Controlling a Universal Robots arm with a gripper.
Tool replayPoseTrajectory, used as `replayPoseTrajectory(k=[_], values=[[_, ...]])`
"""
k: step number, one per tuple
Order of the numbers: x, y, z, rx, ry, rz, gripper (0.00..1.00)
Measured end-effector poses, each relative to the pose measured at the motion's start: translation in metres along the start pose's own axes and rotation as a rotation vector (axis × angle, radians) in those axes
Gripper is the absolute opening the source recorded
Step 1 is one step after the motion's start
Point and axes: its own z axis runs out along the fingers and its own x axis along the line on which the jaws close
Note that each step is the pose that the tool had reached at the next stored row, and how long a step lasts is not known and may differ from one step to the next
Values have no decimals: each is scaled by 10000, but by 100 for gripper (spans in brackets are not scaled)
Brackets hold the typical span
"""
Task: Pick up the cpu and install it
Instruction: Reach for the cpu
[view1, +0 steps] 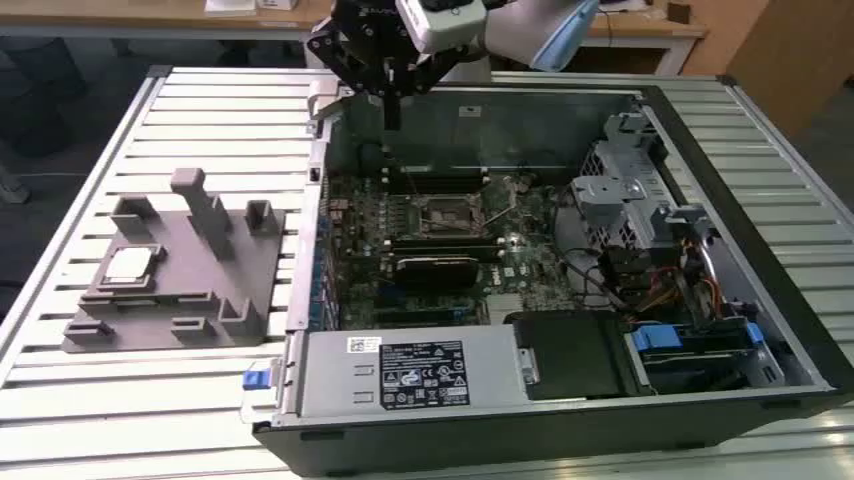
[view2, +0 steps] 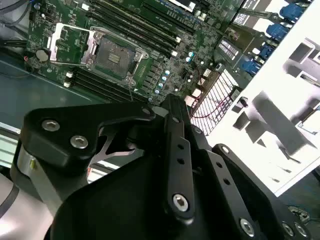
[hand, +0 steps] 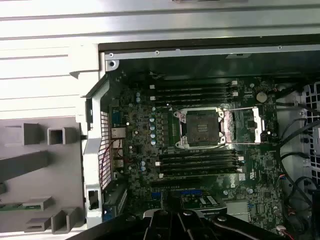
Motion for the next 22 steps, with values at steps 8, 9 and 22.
replayPoseTrajectory(k=[8, 9, 22], values=[[186, -14, -6, 1, 0, 1, 11], [230, -17, -7, 1, 0, -1, 11], [823, -59, 1, 0, 0, 1, 11]])
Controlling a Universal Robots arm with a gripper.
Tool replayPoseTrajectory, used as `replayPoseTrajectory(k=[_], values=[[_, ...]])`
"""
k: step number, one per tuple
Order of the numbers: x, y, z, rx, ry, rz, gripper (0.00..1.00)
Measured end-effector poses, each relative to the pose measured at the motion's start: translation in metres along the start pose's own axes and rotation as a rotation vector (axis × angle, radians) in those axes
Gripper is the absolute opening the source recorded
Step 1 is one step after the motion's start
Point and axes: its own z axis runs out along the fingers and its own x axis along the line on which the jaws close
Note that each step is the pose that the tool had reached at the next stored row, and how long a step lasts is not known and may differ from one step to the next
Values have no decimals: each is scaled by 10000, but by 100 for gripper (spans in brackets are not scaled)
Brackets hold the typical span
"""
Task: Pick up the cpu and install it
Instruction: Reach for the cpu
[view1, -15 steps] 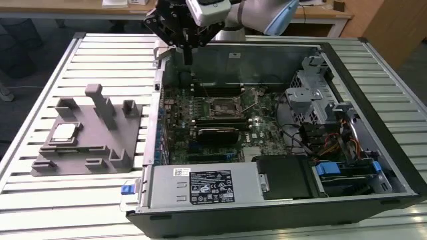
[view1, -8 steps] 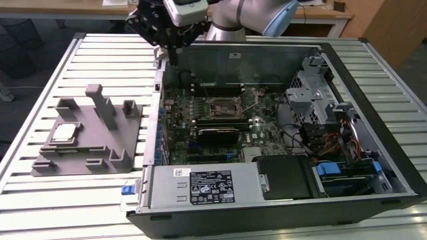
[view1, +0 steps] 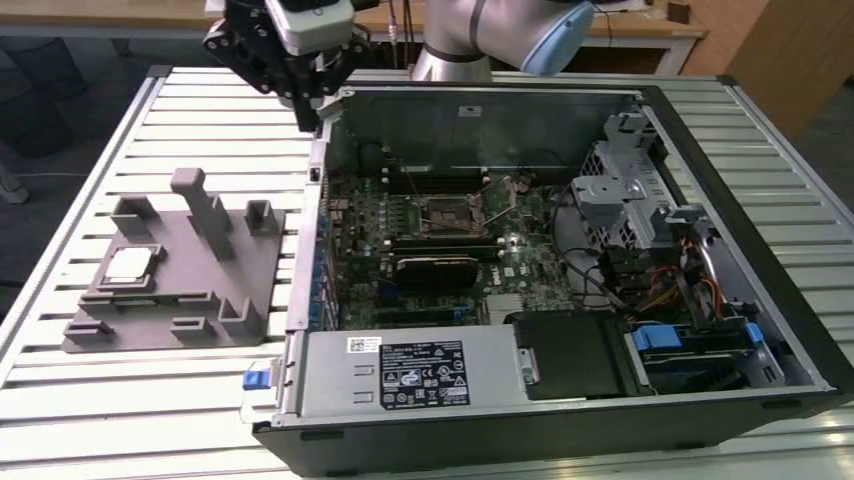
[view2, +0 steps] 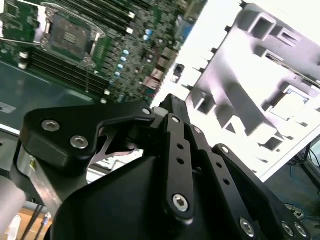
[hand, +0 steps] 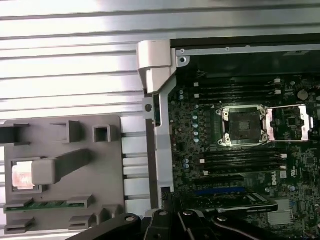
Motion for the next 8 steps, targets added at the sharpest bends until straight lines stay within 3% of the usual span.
replayPoseTrajectory(k=[8], values=[[364, -25, 17, 1, 1, -1, 11]])
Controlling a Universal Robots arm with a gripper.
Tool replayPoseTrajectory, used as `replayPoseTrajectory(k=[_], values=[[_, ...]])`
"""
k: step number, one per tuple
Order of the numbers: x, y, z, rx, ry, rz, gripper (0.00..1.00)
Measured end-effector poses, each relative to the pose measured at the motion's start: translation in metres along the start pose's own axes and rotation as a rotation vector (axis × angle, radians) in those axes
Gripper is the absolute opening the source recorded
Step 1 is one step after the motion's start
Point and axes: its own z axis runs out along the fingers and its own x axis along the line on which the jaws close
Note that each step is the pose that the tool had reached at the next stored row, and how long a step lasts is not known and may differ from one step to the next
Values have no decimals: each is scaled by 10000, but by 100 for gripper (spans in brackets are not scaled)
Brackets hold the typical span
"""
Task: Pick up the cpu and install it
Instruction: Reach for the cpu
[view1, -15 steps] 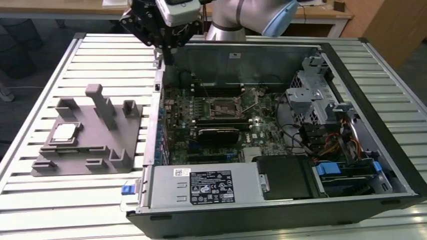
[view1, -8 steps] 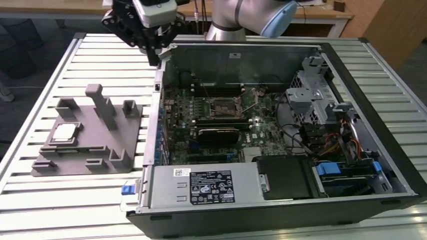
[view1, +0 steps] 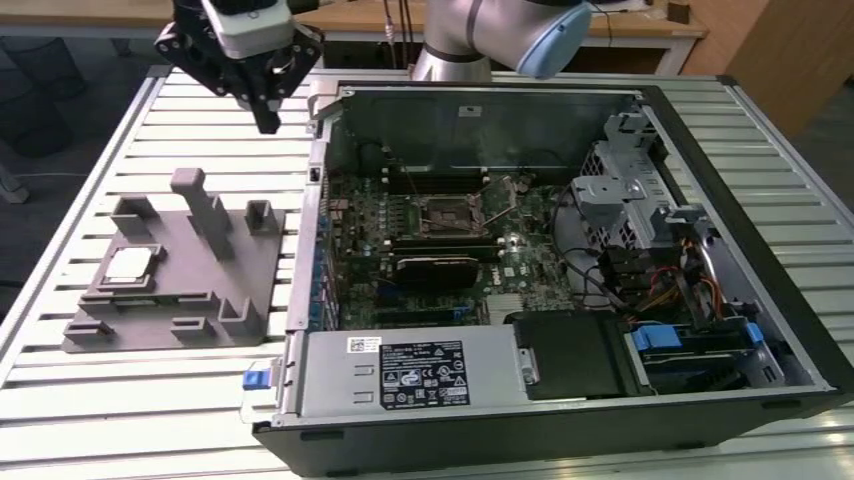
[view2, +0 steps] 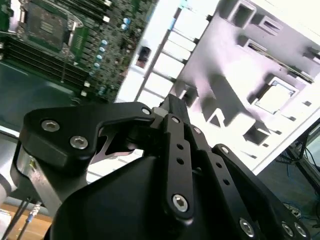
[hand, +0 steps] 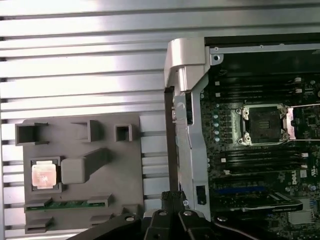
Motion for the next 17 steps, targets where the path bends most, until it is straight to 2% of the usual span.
replayPoseTrajectory(k=[12, 15, 17], values=[[545, -36, 66, -2, 5, 1, 11], [683, -47, 78, 3, 46, 2, 11], [760, -54, 84, 9, 132, 7, 11]])
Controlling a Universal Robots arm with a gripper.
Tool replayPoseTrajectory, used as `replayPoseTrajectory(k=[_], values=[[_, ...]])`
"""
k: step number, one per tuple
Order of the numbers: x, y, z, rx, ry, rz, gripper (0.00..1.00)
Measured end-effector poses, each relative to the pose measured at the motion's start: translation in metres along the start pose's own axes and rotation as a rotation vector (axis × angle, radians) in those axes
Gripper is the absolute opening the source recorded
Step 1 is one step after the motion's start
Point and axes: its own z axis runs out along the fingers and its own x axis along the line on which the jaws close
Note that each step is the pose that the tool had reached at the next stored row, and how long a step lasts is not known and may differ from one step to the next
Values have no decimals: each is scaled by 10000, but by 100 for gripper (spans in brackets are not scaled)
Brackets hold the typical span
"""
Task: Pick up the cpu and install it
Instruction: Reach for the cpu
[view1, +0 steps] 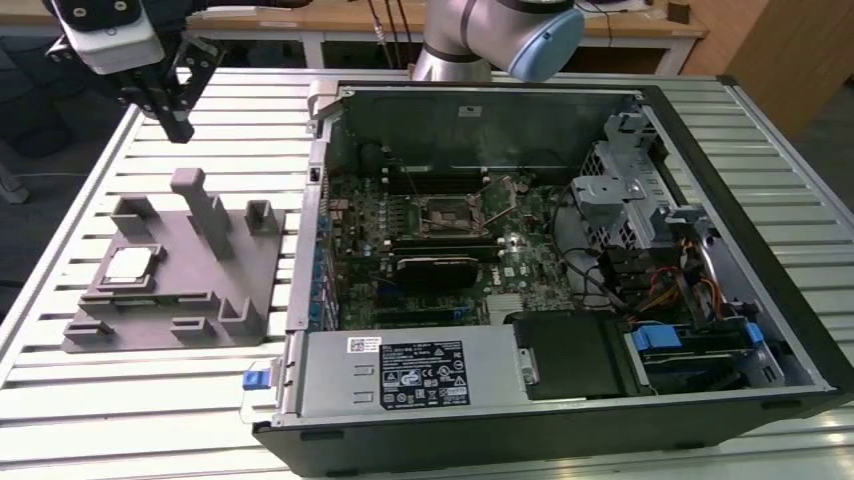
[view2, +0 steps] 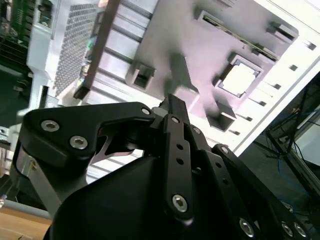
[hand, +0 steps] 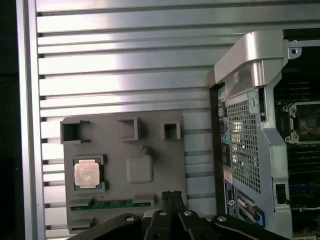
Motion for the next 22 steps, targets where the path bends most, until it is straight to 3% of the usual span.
replayPoseTrajectory(k=[3, 5, 14, 22], values=[[78, -6, 5, 19, 242, 9, 11], [134, -13, 28, 25, 318, 9, 11], [275, -29, 132, 53, 396, -190, 11], [632, -60, 225, 72, 395, -196, 11]])
